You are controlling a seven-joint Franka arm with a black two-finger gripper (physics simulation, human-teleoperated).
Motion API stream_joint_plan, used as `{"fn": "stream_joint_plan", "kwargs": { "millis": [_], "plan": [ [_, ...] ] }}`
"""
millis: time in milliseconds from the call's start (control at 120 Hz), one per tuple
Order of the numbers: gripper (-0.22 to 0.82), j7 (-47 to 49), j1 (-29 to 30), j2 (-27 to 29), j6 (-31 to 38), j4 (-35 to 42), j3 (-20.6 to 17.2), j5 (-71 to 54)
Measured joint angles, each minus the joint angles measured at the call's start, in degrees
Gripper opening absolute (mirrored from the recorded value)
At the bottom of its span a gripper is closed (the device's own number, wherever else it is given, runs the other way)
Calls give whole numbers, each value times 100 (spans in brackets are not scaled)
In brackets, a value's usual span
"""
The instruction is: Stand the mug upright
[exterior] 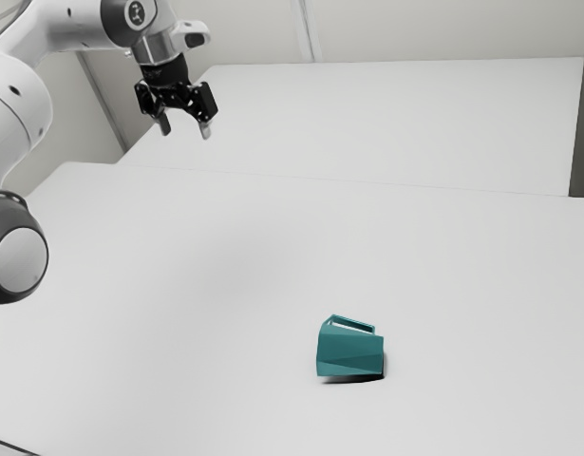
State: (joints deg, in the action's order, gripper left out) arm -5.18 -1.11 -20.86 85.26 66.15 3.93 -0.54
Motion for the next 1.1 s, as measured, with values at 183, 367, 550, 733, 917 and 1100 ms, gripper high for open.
{"fn": "stream_joint_plan", "kwargs": {
  "millis": [183,367,550,733,917,1100],
  "plan": [
    [60,-39,2,329,-22,390,19,37],
    [60,-48,-159,1878,595,2931,-5,578],
    [60,-115,-244,3094,1570,5436,12,2051],
    [60,-586,-167,3360,2267,6697,51,3793],
    [60,-1189,-279,3314,2574,7314,55,4886],
    [60,-1876,-656,2966,2902,7411,50,5500]
  ]
}}
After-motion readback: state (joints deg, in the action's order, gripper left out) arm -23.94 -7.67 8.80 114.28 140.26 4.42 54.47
